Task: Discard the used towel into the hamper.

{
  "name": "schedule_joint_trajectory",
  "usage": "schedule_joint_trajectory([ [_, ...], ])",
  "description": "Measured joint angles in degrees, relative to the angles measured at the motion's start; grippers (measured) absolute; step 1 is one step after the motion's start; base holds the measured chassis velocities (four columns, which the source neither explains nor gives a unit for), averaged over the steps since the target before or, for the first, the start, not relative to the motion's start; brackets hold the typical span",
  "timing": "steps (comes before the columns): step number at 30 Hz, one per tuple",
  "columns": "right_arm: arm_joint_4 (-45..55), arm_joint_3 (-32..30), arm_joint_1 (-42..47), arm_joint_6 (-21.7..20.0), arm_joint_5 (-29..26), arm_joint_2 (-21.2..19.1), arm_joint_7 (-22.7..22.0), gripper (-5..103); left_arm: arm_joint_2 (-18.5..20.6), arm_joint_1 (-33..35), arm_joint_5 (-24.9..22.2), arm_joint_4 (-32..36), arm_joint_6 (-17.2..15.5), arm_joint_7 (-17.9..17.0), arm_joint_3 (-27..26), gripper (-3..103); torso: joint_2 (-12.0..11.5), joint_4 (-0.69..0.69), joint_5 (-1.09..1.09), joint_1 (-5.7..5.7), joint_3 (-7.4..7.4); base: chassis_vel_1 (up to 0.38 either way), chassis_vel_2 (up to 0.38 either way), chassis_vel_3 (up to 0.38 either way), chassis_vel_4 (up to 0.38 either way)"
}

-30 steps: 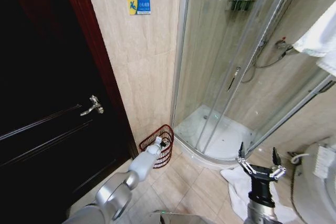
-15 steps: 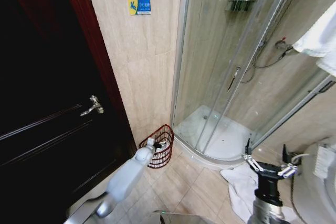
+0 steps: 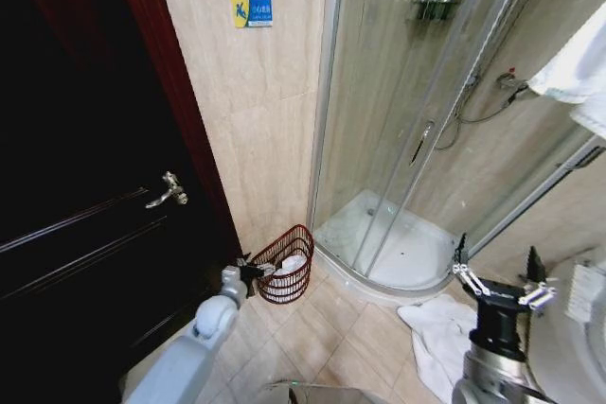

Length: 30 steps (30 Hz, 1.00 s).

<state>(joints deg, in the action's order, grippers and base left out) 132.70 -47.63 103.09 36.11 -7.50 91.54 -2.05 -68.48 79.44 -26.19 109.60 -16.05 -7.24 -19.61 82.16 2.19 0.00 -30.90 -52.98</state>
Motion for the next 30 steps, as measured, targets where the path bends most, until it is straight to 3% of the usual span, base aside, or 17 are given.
schedule_joint_trajectory([
  [5, 1.73, -0.66, -1.05, -2.72, -1.47, -0.96, -0.19, 100, -3.96, 3.12, 2.32, 3.89, 1.68, -0.4, -4.5, 100, 0.0, 0.0, 0.0, 0.0, 0.0, 0.0, 0.0, 0.0, 0.0],
  [6, 2.12, -0.7, -1.83, -4.35, -1.57, -1.14, -0.44, 100, -6.29, 5.5, 5.53, 5.93, 3.34, -0.11, -7.16, 100, 0.0, 0.0, 0.0, 0.0, 0.0, 0.0, 0.0, 0.0, 0.0],
  [8, 2.23, -0.6, -2.02, -4.67, -1.57, -1.15, -0.51, 100, -7.01, 6.35, 6.58, 6.61, 3.86, 0.25, -8.03, 100, 0.0, 0.0, 0.0, 0.0, 0.0, 0.0, 0.0, 0.0, 0.0],
  [9, 2.65, 0.06, -2.42, -5.23, -1.22, -1.07, -0.54, 100, -9.65, 8.98, 7.65, 9.05, 5.02, 1.01, -10.83, 100, 0.0, 0.01, 0.01, 0.0, 0.0, 0.0, 0.0, 0.0, 0.0],
  [13, 2.83, 1.05, -2.59, -5.38, -0.26, -0.71, -0.55, 100, -12.16, 11.76, 6.35, 11.27, 5.98, 1.23, -13.05, 100, 0.0, 0.01, 0.0, 0.0, 0.0, 0.0, 0.0, 0.0, 0.0],
  [17, 3.45, 2.1, -2.52, -5.39, 1.07, 0.1, -0.57, 100, -14.72, 15.13, 8.86, 13.79, 9.63, 2.55, -15.67, 100, 0.0, 0.0, 0.0, 0.0, 0.0, 0.0, 0.0, 0.0, 0.0],
  [21, 4.45, 1.72, -1.82, -5.41, 0.87, -0.36, -0.58, 100, -17.08, 16.66, 11.72, 16.78, 10.92, 3.04, -16.66, 100, 0.0, 0.0, 0.0, 0.0, 0.0, 0.0, 0.0, 0.0, 0.0],
  [30, 4.78, 0.56, -1.4, -5.6, -1.06, -1.21, -0.79, 100, -21.32, 20.41, 16.35, 23.42, 10.78, 4.77, -13.0, 100, 0.0, 0.0, 0.01, 0.0, 0.0, 0.0, 0.0, 0.0, 0.0],
])
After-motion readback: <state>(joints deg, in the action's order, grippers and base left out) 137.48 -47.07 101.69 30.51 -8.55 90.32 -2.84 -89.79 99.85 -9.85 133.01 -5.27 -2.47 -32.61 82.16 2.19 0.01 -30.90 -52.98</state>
